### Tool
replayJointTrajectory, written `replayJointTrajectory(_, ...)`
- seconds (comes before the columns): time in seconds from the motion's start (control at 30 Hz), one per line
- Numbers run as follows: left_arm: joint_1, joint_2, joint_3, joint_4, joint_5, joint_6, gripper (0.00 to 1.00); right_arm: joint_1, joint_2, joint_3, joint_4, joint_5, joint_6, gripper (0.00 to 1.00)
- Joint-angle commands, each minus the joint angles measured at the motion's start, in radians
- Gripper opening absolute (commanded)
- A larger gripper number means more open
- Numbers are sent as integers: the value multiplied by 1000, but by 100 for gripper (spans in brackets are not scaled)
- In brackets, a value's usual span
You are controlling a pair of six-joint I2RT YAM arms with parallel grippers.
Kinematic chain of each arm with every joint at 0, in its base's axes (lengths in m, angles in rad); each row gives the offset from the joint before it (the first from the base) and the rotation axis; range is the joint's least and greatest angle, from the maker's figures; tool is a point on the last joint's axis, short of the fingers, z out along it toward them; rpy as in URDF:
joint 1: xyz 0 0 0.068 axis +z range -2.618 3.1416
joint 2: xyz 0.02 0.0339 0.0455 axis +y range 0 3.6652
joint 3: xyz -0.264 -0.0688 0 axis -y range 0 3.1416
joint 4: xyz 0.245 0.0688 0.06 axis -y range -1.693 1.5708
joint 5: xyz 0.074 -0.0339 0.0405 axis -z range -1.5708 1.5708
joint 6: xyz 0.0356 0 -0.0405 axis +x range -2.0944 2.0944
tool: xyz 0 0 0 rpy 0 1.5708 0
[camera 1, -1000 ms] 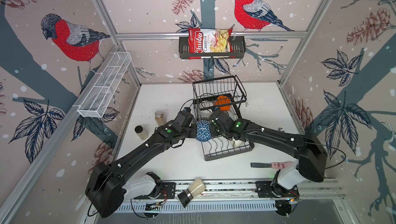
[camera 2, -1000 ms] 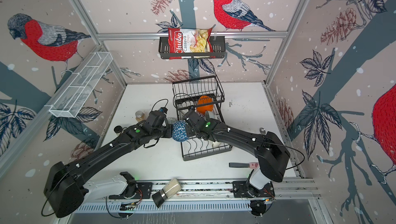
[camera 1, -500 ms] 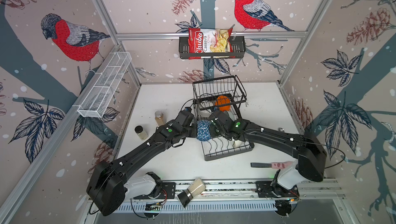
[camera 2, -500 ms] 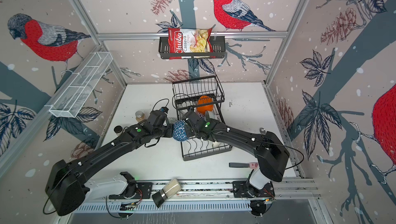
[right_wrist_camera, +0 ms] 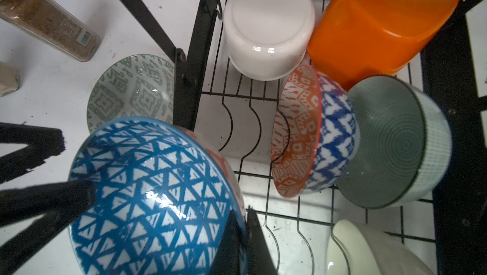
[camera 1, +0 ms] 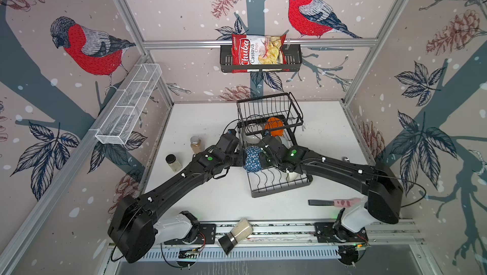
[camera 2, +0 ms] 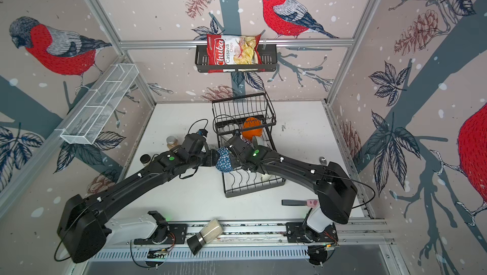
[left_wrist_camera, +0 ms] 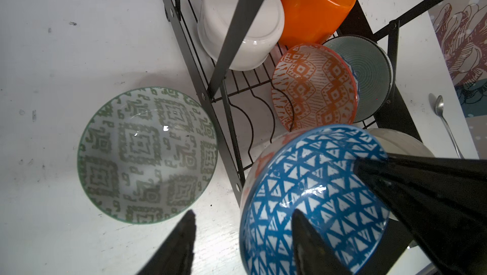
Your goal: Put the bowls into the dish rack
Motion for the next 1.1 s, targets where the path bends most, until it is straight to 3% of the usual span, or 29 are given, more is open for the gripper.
replayJointTrajectory(0.0, 0, -12, 5, 18, -13, -9, 65, -1, -17, -2, 2, 52, -4, 0)
replayJointTrajectory(0.5, -12, -25, -12, -97, -16, 25, 57, -56, -157, -58, -54, 150, 7, 0)
replayJointTrajectory(1.07, -150, 123, -24, -204, -96, 33, 50, -91, -204, -60, -51, 145, -2, 0)
